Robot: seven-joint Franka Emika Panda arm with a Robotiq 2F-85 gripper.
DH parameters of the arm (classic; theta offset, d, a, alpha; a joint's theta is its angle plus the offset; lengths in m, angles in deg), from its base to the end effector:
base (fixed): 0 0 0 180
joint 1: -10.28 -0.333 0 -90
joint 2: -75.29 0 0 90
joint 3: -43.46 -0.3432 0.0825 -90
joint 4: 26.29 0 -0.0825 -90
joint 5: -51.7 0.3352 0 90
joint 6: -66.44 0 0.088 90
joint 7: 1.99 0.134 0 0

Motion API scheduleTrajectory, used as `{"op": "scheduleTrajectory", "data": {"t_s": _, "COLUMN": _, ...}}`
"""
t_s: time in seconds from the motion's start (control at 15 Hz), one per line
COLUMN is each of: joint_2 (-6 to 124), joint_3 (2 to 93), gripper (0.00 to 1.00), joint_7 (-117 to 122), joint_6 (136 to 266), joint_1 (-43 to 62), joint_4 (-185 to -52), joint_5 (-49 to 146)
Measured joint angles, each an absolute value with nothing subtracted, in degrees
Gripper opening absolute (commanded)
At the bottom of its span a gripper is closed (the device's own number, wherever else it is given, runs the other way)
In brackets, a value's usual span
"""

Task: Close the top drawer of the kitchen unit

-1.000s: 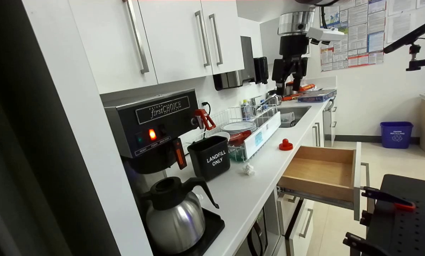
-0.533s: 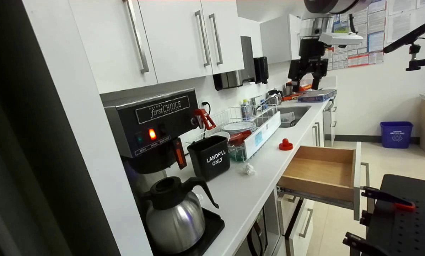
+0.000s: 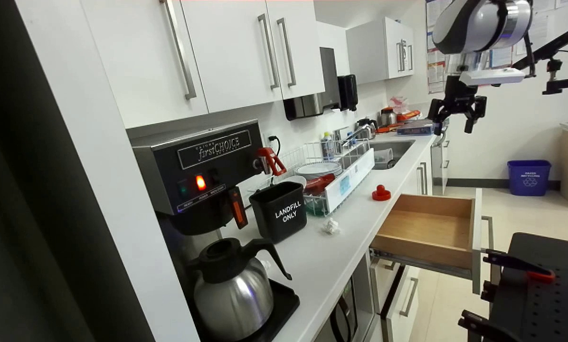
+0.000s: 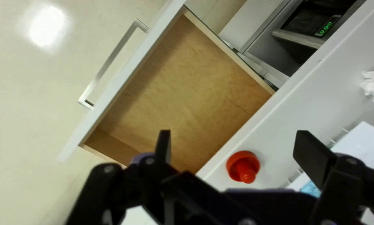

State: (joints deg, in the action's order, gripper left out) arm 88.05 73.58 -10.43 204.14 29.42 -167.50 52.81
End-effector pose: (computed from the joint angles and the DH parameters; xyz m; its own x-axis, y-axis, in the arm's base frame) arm 0.2775 -0.3277 0.4110 0.7369 -0.6599 0.1463 -0.6517 -0.7511 -0.1052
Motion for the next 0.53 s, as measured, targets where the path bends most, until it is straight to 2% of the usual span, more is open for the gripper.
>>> {"op": "scheduleTrajectory", "data": {"t_s": 0.33, "joint_2": 75.26, "joint_3": 75.01, "gripper": 1.0, "joint_7": -10.82, "joint_6": 206.53, "joint_1": 32.88, "joint_4": -166.04, "joint_5": 54.17}}
{"op": "scheduleTrajectory", "data": {"t_s": 0.53, "joint_2": 72.78, "joint_3": 74.84, "gripper": 1.0, "joint_7": -10.68, "joint_6": 207.39, "joint_1": 32.99, "joint_4": -165.8, "joint_5": 54.17}}
